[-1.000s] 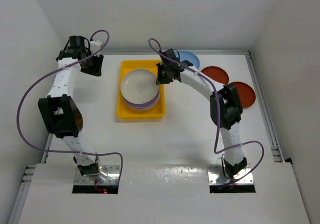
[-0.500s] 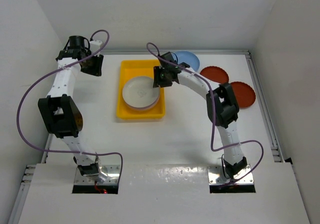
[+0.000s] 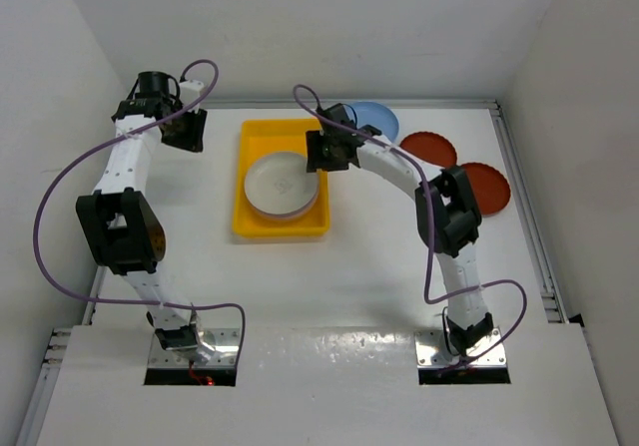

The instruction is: Place the plates into the plastic bin on the countertop

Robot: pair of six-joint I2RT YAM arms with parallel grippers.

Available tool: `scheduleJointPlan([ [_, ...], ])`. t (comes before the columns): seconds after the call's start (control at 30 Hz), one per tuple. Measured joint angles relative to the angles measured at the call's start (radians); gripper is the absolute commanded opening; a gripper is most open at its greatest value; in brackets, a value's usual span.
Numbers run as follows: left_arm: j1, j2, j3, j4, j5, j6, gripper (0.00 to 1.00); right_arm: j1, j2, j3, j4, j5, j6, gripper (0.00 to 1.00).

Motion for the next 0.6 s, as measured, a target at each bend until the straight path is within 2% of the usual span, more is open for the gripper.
scheduleJointPlan([
  [0.07, 0.0, 0.0, -0.003, 0.001, -0.001, 0.0, 0.49, -0.014, -0.013, 0.0, 0.004, -0.014, 0.019, 0.66],
  [0.2, 0.001, 0.0, -0.014, 0.001, -0.005, 0.0, 0.49, -0.097, -0.097, -0.022, 0.062, -0.048, 0.089, 0.64],
  [0.23, 0.002, 0.0, -0.016, 0.001, -0.005, 0.0, 0.49, -0.124, -0.127, -0.037, 0.087, -0.05, 0.106, 0.59],
  [0.27, 0.002, 0.0, -0.018, 0.0, -0.006, 0.0, 0.49, -0.162, -0.168, -0.06, 0.121, -0.046, 0.134, 0.43],
  [0.3, 0.003, 0.0, -0.018, 0.0, -0.006, 0.0, 0.49, -0.192, -0.203, -0.086, 0.155, -0.036, 0.161, 0.35],
  [0.4, 0.008, 0.0, -0.018, 0.001, -0.006, 0.0, 0.49, -0.286, -0.27, -0.157, 0.232, 0.02, 0.275, 0.25],
  [0.47, 0.015, 0.0, -0.018, 0.0, -0.006, 0.0, 0.49, -0.339, -0.256, -0.166, 0.241, 0.04, 0.352, 0.25],
  [0.5, 0.019, 0.0, -0.018, 0.0, -0.006, 0.0, 0.49, -0.357, -0.229, -0.163, 0.24, 0.052, 0.397, 0.36],
  [0.6, 0.032, 0.0, -0.018, 0.001, -0.007, 0.0, 0.49, -0.389, -0.148, -0.158, 0.228, 0.077, 0.484, 0.44],
])
